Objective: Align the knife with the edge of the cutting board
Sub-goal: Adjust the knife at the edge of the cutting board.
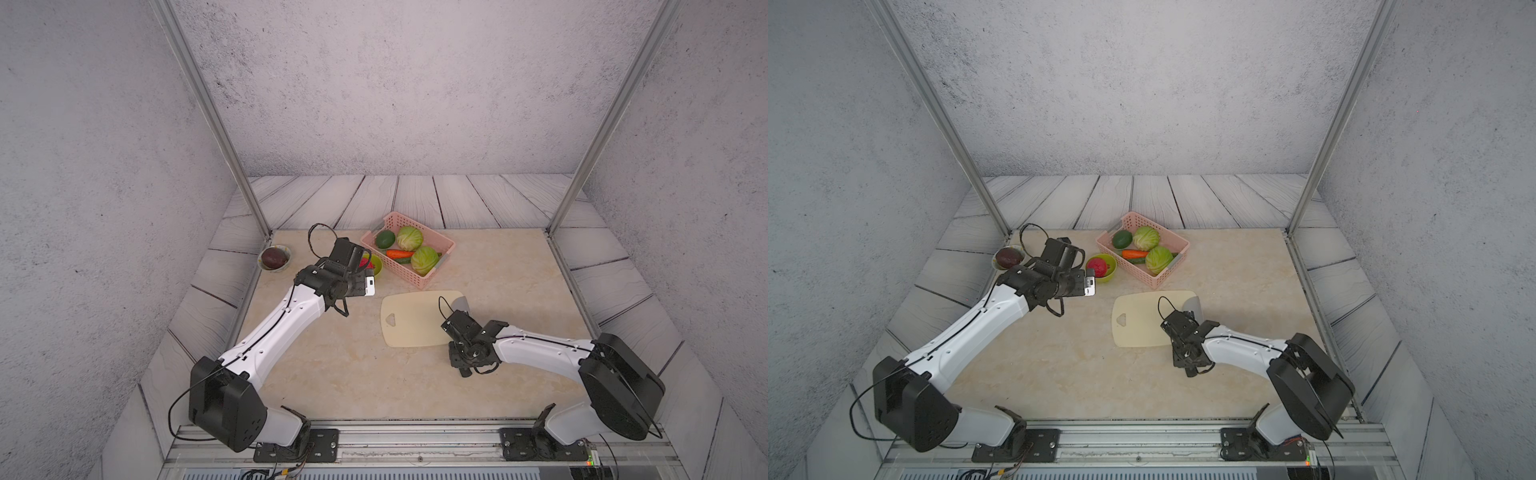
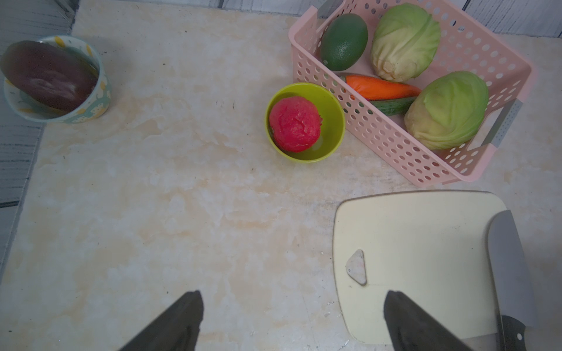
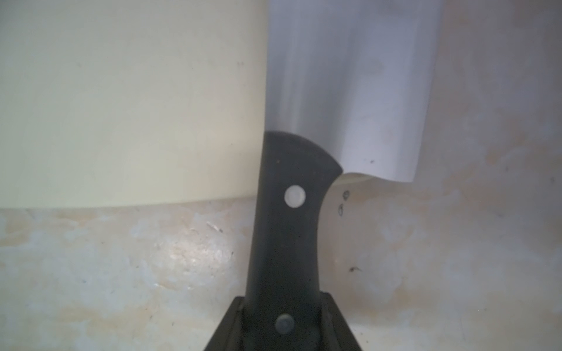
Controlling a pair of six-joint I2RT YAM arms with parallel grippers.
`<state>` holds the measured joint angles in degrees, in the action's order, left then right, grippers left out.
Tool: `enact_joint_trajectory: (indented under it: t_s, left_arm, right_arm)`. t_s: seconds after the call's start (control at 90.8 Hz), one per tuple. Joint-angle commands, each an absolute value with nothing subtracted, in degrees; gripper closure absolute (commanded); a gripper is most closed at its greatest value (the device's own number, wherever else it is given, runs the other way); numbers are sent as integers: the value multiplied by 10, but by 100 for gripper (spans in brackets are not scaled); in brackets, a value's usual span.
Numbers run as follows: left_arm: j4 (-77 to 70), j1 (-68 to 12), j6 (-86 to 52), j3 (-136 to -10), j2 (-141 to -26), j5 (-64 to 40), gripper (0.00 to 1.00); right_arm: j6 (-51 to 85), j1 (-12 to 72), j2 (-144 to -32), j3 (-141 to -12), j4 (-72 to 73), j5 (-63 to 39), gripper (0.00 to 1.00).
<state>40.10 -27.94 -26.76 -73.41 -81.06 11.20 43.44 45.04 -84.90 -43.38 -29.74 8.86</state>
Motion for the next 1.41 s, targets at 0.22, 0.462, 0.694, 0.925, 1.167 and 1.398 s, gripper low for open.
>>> enact_joint_trajectory:
  t_s: [0.22, 0.462, 0.694, 0.925, 1.167, 1.398]
  left_arm:
    - [406, -282, -261, -748, -816, 120, 2]
    - [407, -282, -261, -748, -815, 120, 2]
    - [406, -282, -261, -748, -816, 120, 2]
    - [406, -282, -261, -748, -815, 120, 2]
    - [407, -282, -261, -748, -817, 120, 2]
    - [407, -282, -261, -748, -818, 120, 2]
  right_arm:
    - [438, 448, -845, -434, -296, 90, 75]
    - [438, 448, -844, -435, -297, 91, 65]
    - [437, 449, -842, -433, -298, 92, 53]
    - [435, 449, -839, -431, -296, 92, 52]
    - [432, 449, -829, -428, -298, 93, 61]
    - [431, 448, -829, -427, -299, 94, 63]
